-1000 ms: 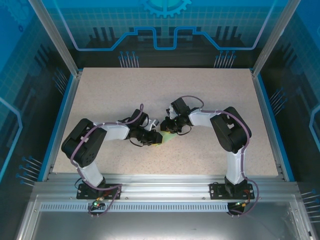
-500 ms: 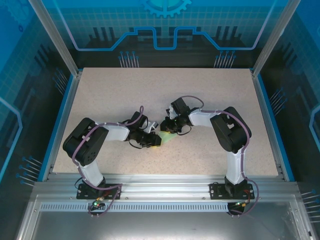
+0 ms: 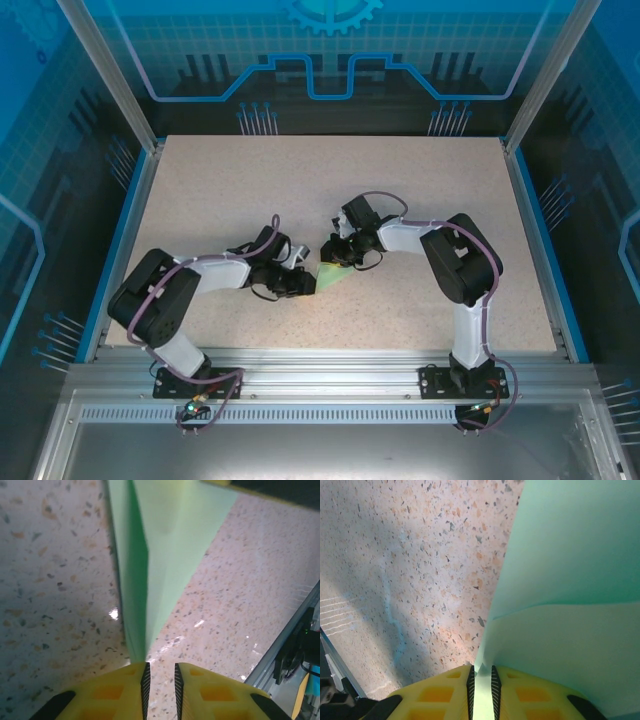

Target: Fold a paper plane with a square sheet of paper (pick it up from the middle)

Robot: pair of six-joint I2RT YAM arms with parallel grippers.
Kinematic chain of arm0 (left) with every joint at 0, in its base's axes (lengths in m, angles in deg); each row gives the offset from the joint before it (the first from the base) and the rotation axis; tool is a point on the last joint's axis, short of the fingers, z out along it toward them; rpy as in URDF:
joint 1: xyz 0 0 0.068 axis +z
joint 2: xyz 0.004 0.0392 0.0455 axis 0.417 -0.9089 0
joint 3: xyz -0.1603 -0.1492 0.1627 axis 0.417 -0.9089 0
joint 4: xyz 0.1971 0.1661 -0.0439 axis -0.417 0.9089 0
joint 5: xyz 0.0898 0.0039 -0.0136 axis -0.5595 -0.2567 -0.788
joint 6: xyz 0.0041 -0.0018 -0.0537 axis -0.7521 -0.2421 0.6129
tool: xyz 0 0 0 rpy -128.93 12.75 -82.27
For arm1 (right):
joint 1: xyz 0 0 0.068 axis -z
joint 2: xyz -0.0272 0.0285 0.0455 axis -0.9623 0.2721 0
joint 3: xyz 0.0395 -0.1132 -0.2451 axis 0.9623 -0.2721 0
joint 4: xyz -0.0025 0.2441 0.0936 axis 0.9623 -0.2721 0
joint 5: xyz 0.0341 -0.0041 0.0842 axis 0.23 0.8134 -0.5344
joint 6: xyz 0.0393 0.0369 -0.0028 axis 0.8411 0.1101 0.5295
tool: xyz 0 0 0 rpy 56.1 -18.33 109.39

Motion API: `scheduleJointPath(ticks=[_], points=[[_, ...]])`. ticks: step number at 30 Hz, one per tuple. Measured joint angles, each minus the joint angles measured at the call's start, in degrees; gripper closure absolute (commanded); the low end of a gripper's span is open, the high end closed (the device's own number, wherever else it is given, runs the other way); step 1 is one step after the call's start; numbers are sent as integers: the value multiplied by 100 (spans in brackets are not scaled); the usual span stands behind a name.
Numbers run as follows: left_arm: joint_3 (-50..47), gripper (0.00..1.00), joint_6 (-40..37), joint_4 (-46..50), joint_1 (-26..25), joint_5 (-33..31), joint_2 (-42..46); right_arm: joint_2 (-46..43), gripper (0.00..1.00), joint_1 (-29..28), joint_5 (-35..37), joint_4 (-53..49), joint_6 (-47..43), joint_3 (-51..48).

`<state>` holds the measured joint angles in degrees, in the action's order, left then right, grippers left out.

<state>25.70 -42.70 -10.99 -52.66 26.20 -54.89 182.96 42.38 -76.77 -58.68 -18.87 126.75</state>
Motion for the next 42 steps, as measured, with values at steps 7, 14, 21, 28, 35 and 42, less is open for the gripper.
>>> scheduleJointPath(ticks=[7,14,21,28,35,42], points=[[273,74,131,-15,0,-22,94,0,78,0,0,0,2,0],[813,73,164,-223,0,170,-369,0,78,0,0,0,2,0],[839,74,164,-267,-2,402,-859,0,78,0,0,0,2,0],[839,81,146,-260,-2,284,-1117,0,78,0,-4,-2,2,4],[765,93,160,-334,-2,118,-1132,-68,75,15,-17,-74,-20,28],[713,96,170,-439,0,129,-1137,-1134,75,444,219,-195,-59,-216]])
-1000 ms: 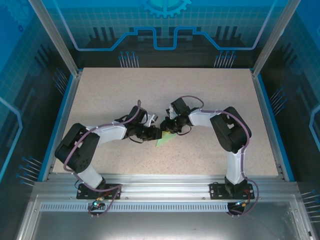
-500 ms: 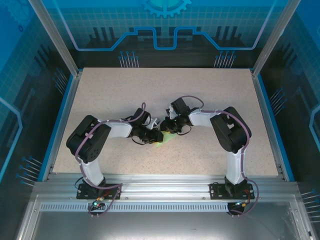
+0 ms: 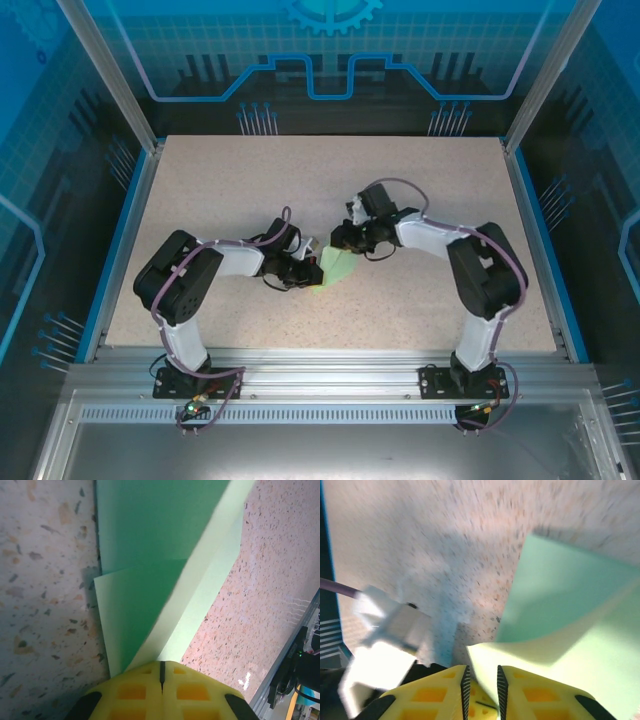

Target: Fold a paper plane with a square sheet of paper (pick it up from the middle)

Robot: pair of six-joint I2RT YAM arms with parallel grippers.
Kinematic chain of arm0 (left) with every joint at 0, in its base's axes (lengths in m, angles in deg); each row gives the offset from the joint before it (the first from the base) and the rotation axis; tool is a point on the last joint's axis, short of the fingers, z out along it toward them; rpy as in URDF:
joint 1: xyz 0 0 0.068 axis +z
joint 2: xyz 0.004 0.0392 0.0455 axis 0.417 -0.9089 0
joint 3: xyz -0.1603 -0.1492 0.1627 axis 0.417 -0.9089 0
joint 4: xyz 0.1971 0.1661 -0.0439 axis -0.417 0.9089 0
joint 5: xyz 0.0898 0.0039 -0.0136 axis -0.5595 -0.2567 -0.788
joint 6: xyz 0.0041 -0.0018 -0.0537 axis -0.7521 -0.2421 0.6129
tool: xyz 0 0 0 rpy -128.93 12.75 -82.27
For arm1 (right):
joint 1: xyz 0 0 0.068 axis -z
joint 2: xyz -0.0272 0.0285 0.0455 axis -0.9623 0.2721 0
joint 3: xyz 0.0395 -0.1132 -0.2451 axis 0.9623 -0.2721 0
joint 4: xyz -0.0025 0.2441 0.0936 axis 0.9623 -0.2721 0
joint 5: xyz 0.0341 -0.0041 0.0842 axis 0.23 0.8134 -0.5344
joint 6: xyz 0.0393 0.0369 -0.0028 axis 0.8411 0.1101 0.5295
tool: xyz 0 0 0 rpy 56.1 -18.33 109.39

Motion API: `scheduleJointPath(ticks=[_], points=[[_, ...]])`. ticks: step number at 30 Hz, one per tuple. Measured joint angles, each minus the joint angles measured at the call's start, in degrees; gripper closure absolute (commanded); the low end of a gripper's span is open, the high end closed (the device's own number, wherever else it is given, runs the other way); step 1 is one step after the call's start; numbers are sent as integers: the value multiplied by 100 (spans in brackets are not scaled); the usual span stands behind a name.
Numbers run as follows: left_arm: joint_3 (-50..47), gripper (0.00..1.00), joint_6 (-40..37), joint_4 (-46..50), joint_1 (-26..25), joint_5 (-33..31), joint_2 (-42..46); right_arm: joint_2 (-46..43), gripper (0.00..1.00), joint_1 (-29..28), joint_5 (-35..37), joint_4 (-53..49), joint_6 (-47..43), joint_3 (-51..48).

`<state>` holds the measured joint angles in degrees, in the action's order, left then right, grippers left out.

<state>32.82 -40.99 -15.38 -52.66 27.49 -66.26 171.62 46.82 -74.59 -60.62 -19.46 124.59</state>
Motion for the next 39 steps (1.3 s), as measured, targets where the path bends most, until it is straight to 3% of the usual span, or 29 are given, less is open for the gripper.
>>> scheduleJointPath(ticks=[6,15,27,39], points=[[0,96,0,0,-2,0,0,-245,78,-116,22,109,-4,-162],[0,96,-2,2,-2,0,0,417,82,-645,-155,284,35,-208],[2,100,-7,22,0,0,-9,953,81,-520,-238,306,61,-92],[0,100,-20,-26,11,59,-46,1292,79,7,-260,168,-50,424]])
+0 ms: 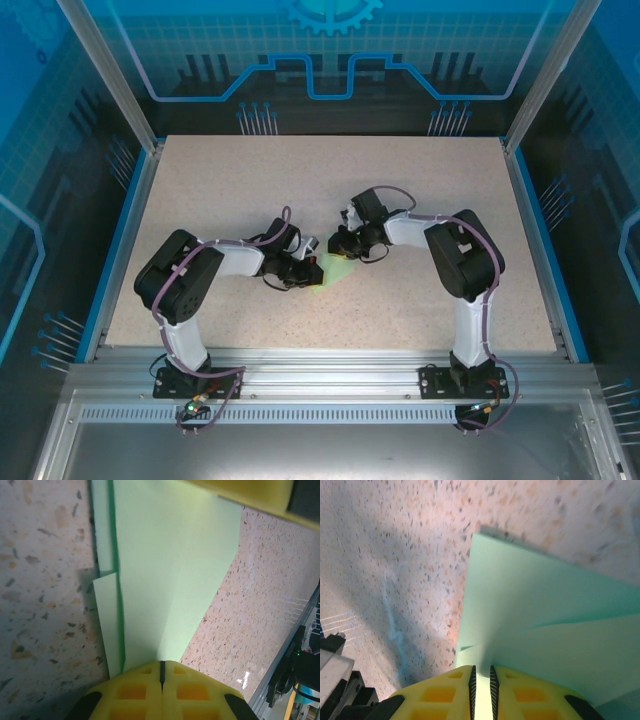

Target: Fold a paper plane with a square sheet of paper (pick it up from the middle)

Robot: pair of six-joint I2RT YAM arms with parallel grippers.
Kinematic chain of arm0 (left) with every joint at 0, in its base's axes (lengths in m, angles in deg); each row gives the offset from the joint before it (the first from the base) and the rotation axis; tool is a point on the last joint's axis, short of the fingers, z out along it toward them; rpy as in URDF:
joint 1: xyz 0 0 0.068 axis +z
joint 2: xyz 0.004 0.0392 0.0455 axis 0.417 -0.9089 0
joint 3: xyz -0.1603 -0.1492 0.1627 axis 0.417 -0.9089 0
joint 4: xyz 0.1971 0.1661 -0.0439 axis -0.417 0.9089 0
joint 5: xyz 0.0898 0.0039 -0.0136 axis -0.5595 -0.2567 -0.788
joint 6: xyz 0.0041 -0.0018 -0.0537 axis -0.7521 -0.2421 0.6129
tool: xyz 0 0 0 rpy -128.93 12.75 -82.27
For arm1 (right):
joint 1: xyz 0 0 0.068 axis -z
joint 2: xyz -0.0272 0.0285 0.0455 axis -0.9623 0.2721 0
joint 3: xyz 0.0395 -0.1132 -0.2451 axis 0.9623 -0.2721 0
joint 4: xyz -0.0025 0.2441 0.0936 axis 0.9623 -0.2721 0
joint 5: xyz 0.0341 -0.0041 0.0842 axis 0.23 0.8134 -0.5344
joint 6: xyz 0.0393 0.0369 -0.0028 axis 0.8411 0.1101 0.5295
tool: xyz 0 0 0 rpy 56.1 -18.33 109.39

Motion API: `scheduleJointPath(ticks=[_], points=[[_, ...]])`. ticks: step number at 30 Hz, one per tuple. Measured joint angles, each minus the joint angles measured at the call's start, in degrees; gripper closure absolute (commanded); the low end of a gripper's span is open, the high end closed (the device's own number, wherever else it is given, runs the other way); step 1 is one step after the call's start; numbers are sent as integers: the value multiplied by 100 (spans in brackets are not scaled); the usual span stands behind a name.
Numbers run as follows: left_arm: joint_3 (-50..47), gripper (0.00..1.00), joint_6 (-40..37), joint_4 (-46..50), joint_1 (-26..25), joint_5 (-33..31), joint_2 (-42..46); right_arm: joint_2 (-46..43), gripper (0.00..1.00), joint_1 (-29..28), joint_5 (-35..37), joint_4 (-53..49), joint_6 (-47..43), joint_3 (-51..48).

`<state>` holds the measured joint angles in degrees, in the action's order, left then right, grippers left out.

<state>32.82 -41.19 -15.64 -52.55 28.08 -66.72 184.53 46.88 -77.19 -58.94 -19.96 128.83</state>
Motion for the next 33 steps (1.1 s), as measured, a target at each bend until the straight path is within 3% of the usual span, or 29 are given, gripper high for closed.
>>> scheduleJointPath(ticks=[11,33], points=[[0,100,0,-138,-2,4,-35,363,78,264,-437,-315,-17,490],[0,100,2,-146,-2,22,-42,680,76,901,-212,-426,-245,1095]])
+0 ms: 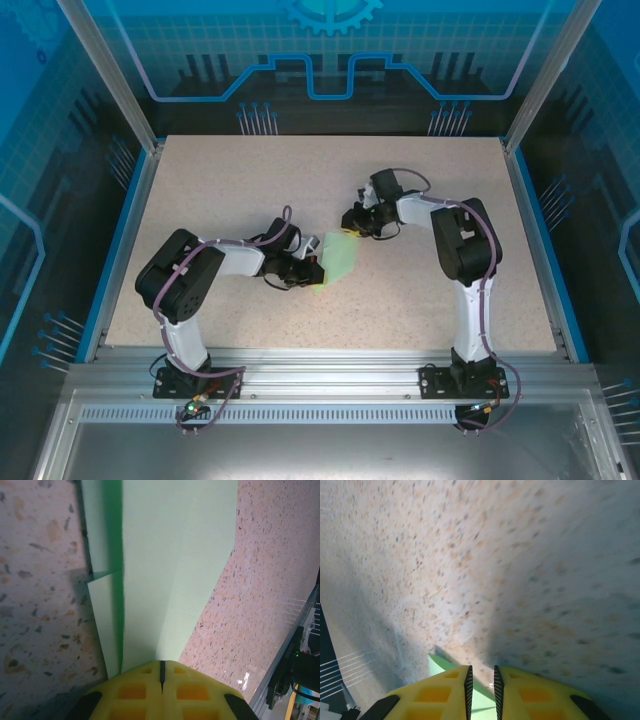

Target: Fold a paper plane with a square sheet of paper (pick it up from the middle)

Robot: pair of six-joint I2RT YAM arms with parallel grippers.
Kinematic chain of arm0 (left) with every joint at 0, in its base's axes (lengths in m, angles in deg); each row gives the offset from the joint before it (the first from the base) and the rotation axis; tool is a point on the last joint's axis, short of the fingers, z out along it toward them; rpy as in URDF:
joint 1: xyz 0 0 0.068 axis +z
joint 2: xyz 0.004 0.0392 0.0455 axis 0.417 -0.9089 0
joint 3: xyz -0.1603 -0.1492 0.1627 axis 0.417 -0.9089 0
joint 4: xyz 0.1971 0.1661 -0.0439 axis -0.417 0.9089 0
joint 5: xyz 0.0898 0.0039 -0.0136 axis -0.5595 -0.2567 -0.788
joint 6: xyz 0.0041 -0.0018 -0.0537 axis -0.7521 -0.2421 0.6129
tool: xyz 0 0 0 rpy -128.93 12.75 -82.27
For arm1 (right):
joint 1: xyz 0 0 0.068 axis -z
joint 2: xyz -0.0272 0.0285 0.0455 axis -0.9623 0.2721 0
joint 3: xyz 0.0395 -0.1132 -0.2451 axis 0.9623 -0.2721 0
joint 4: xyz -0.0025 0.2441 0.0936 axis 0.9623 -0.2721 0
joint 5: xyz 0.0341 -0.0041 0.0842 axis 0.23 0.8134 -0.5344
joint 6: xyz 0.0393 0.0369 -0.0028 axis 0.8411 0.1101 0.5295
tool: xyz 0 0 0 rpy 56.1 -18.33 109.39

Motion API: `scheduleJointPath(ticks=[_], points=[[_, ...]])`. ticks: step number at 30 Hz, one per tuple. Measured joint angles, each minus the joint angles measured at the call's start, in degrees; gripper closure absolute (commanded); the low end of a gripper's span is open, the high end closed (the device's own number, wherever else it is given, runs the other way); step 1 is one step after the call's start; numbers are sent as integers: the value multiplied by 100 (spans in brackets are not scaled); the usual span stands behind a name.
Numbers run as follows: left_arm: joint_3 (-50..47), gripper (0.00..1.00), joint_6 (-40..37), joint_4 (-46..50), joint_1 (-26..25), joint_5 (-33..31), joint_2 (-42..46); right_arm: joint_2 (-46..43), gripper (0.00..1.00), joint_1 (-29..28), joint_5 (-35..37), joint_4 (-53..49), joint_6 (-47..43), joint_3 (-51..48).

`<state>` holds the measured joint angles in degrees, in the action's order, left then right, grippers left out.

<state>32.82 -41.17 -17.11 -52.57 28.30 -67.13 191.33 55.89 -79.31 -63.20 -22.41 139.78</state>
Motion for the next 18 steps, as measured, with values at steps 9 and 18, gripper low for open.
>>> scheduleJointPath(ticks=[9,18], points=[[0,100,0,0,0,2,0,-544,73,149,111,-127,-271,-214],[0,100,0,0,0,2,0,-1320,74,-358,127,201,-201,-879]])
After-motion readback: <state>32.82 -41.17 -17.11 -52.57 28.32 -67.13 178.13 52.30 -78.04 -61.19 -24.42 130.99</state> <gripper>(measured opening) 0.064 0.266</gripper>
